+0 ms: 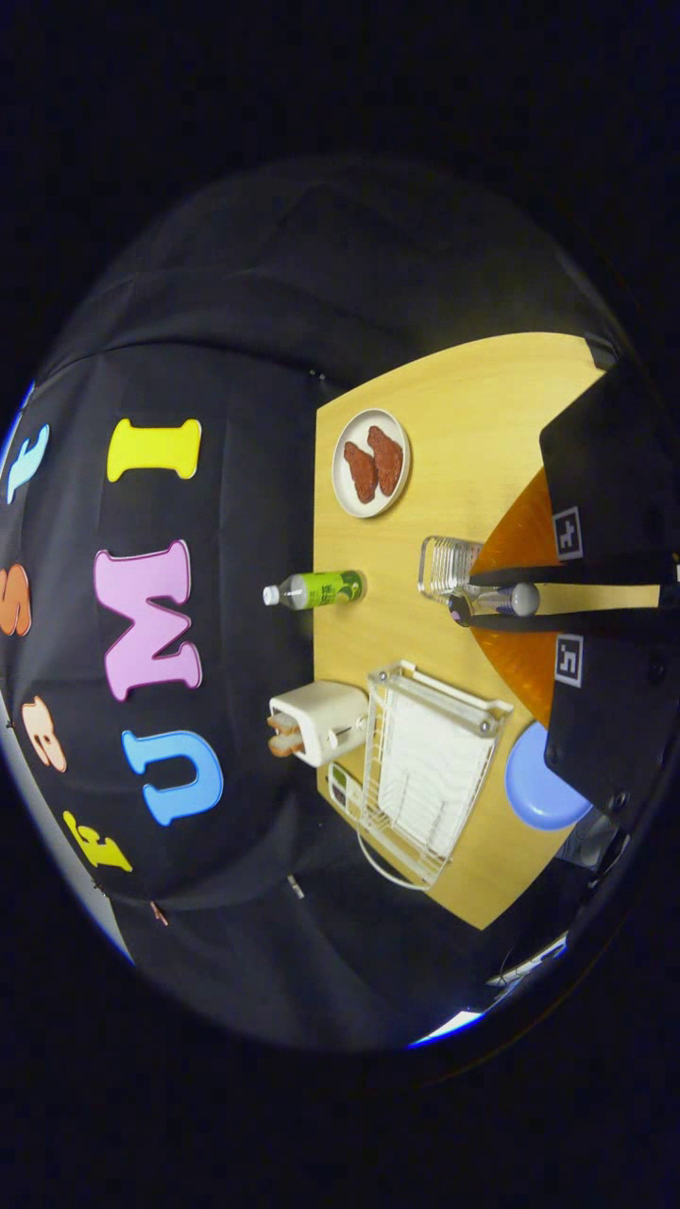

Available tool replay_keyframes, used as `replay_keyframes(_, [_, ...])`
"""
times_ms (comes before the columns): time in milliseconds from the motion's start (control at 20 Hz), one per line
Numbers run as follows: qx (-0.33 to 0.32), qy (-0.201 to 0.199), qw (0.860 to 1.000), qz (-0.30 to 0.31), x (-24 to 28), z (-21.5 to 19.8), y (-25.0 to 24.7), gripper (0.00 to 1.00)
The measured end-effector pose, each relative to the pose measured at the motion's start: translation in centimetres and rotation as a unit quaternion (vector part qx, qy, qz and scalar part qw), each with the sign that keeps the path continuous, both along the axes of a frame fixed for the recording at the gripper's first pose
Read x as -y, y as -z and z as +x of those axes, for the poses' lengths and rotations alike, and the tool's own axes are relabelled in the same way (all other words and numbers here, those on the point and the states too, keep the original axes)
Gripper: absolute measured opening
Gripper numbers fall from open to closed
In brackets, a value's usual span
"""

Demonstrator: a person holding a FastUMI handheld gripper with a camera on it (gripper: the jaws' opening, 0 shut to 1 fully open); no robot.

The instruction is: Take the plate from the dish rack, then take the spoon from the basket and place it into the plate.

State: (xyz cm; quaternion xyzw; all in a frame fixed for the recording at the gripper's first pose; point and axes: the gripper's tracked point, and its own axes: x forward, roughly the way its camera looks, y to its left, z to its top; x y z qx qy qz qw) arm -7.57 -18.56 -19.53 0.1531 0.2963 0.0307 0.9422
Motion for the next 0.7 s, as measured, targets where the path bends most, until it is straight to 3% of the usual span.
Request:
replay_keyframes(300, [0.029,-0.065,0.995,0.062,-10.2,-3.4,-3.9,0.14])
replay_keyframes(500, [0.006,-0.123,0.991,0.052,-17.4,-5.5,-1.1,0.14])
replay_keyframes(700, [-0.032,-0.15,0.988,0.024,-22.1,-5.6,3.5,0.14])
